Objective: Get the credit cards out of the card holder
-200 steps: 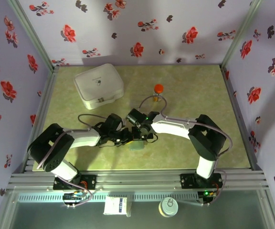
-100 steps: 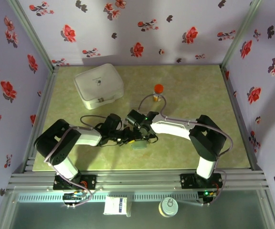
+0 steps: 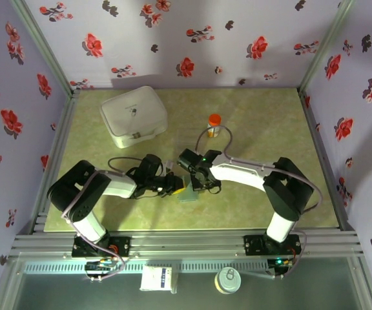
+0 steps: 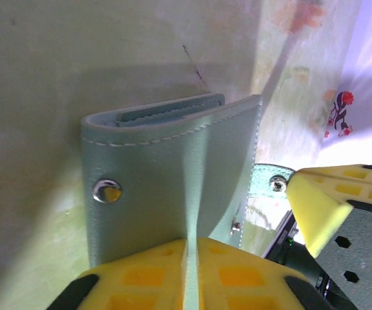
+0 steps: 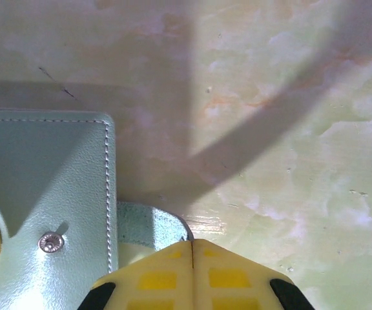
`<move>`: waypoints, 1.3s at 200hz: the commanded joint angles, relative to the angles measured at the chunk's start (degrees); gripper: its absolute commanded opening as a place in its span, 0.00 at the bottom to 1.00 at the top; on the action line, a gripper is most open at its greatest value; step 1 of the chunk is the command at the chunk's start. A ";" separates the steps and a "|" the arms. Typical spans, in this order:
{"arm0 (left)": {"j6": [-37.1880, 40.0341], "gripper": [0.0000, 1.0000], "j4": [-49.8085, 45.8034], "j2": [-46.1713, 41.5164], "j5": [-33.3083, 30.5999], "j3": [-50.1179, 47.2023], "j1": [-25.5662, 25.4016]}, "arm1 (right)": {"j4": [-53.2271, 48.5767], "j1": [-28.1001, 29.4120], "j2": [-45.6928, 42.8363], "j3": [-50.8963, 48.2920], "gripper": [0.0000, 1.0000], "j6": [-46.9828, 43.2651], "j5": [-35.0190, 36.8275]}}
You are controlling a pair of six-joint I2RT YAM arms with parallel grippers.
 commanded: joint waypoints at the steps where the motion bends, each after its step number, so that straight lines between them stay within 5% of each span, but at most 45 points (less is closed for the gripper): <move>1: 0.37 0.23 -15.86 2.12 -11.34 -3.00 0.50 | 2.96 -1.13 -2.78 -1.42 0.09 0.57 -2.57; 47: 0.03 0.33 -15.84 -1.49 -9.28 0.70 -0.12 | 7.99 -2.67 -3.38 -3.79 0.23 0.77 -8.41; 117: -0.30 0.36 -19.47 -4.82 -9.90 5.33 -0.91 | 12.05 -4.12 -1.48 -6.22 0.27 0.60 -11.50; 260: 5.57 0.38 -26.08 -9.19 -12.34 9.66 2.12 | 15.49 -4.71 -0.50 -8.55 0.09 1.24 -10.45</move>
